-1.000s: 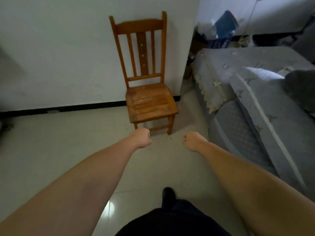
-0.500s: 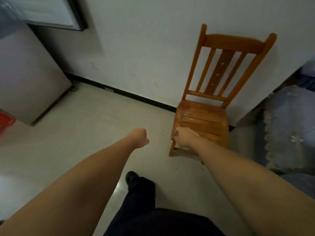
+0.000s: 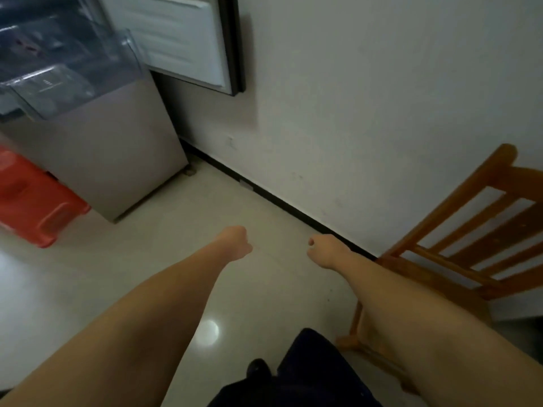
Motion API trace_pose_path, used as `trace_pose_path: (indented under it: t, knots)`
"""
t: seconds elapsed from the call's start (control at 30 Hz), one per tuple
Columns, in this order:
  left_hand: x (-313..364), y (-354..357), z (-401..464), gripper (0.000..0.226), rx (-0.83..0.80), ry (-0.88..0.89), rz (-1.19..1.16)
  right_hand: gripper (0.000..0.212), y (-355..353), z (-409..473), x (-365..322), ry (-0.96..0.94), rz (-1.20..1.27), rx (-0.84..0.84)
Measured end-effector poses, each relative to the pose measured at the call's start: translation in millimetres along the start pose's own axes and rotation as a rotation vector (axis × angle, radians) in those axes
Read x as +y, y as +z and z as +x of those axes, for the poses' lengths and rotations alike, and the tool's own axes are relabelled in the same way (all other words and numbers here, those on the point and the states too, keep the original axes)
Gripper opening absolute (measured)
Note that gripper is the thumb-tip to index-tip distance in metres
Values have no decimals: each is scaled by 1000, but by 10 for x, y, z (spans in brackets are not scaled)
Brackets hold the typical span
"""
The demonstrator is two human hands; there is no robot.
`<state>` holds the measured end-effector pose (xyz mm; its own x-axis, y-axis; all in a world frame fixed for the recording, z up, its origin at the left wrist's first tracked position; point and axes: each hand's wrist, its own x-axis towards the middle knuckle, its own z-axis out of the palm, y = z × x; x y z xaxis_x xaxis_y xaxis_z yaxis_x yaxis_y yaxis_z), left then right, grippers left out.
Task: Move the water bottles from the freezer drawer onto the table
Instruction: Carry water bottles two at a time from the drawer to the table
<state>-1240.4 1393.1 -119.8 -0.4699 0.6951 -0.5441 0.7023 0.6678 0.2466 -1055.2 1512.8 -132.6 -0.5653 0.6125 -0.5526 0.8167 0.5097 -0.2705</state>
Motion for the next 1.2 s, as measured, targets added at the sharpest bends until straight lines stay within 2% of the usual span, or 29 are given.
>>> trace_pose_path:
  t: [0.2, 0.47, 0.6, 0.77, 0.9, 1.03, 1.2]
  knots:
    - [-273, -422, 750, 37, 1, -103, -97, 40, -497, 1115, -396, -90, -84, -59]
    - [-576, -1412, 1853, 35, 117, -307, -297, 39, -1537, 2637, -1130, -270, -187, -61]
    - [-728, -1679, 2097, 35, 188, -367, -376, 38, -1759, 3098, -1583, -348, -237, -83]
    - [-1272, -2026, 2419, 24, 234, -451, -462, 41, -1847, 3675, -2460, -452, -293, -162]
    - [-1858, -2431, 2653, 30, 258, -485, -462, 35, -1907, 4096, -3257, -536, -271, -121]
    - [-2578, -3127, 2927, 22, 314, -458, -424, 30, -2097, 4473, -4206, -599, -231, -68]
    - [-3213, -4146, 3161, 30, 486, -388, -407, 29, -2449, 4792, -5285, -673, -126, 5]
